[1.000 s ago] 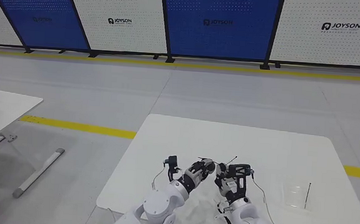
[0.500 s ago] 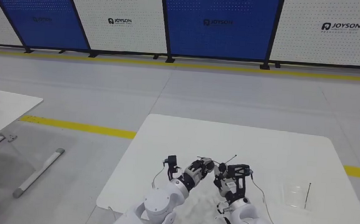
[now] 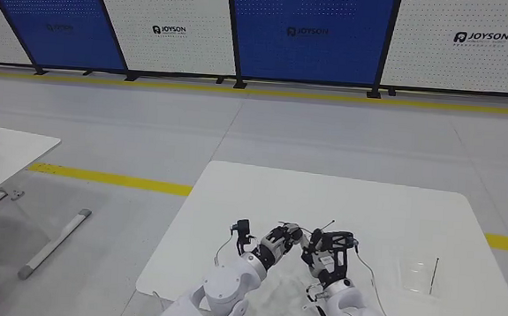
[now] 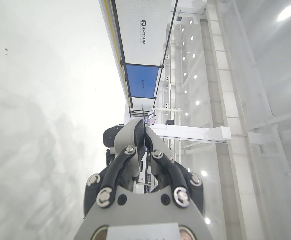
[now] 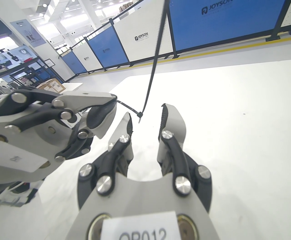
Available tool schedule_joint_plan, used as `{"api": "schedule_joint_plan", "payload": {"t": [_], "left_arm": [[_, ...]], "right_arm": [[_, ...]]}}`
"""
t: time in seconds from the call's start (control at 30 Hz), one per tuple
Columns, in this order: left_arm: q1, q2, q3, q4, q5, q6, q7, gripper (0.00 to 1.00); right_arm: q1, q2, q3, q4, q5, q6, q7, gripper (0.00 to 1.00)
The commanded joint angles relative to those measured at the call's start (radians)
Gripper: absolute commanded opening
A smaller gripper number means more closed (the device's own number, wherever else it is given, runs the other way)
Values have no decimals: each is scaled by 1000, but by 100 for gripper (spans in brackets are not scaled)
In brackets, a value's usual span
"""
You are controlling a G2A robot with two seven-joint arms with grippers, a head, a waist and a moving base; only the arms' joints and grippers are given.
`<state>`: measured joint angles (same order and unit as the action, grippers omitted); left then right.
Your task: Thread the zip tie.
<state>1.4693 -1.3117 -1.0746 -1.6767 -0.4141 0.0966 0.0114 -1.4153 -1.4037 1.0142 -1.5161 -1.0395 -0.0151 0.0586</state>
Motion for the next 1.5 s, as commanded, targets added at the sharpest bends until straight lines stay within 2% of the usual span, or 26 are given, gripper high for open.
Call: {"api": "schedule_joint_plan", "payload": {"t": [0.0, 0.17, 0.4, 0.73, 0.8, 0.83, 1.17, 1.47], "left_arm": [[0, 0, 1, 0, 2, 0, 1, 0], [3, 0, 4, -3, 11, 0, 0, 0], [5, 0, 5, -7, 19, 5, 5, 0], [3, -2, 14, -3, 31, 11, 7, 0], [2, -2, 14, -1, 31, 12, 8, 0], [1, -2, 15, -1, 31, 12, 9, 0], [-1, -4, 15, 3, 23, 7, 9, 0], [8, -2, 9, -5, 14, -21, -24, 0]], "right_arm": [[-3, 0, 2, -3, 0, -1, -2, 28], [-8, 1, 8, -8, 1, -1, -5, 18], [-10, 1, 11, -11, -1, 1, -4, 18], [-12, 1, 15, -13, -2, -1, -3, 13], [-13, 1, 15, -12, -2, -1, -3, 7], [-13, 1, 16, -12, -1, -1, -4, 0], [-13, 0, 19, -9, 2, -2, -4, 0], [-1, -3, 9, 7, 0, 2, 4, 0]]}}
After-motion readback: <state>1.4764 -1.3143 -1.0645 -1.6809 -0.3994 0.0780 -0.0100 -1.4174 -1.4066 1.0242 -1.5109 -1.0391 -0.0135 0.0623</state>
